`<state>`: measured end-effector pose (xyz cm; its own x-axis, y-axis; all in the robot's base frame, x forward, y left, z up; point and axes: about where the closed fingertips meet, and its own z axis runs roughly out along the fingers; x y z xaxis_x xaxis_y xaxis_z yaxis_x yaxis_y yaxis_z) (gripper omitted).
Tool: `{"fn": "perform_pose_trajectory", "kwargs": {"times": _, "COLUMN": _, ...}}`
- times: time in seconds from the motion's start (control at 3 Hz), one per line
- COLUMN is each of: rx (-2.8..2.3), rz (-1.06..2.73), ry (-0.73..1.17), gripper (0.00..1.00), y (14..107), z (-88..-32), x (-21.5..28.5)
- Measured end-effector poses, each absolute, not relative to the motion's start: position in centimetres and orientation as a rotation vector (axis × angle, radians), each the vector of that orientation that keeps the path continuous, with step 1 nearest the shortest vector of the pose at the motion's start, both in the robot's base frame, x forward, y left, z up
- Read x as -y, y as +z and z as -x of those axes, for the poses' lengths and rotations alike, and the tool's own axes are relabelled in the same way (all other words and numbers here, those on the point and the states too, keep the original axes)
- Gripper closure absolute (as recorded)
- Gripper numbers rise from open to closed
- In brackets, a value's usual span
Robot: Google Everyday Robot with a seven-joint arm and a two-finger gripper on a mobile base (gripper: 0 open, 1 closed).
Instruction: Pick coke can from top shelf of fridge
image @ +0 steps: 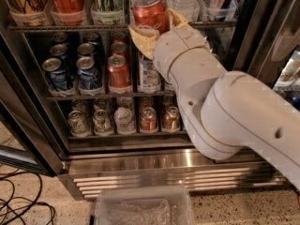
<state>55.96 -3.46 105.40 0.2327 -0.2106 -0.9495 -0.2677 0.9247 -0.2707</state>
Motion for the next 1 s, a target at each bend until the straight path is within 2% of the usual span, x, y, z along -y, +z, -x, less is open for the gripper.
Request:
{"fn": "perform_pose_trajectory", "kwargs": {"times": 0.33, "rx": -1.351, "rz": 0.455, "ry": 0.072, "gripper": 1.0, "y": 107.0, "z": -57.2, "x": 6.2}}
{"fn": "perform_pose_trajectory", "kwargs": {"times": 0.67, "rx": -1.365, "rz": 0.541, "ry": 0.176, "gripper": 1.0, "y": 107.3, "z": -56.9, "x": 3.3}}
{"fn": "perform_pose_trajectory", "kwargs": {"times": 1.0, "rx": -1.376, "rz": 0.542, "ry": 0.233, "gripper": 1.0, "y": 107.0, "z": -56.8, "x": 3.9}}
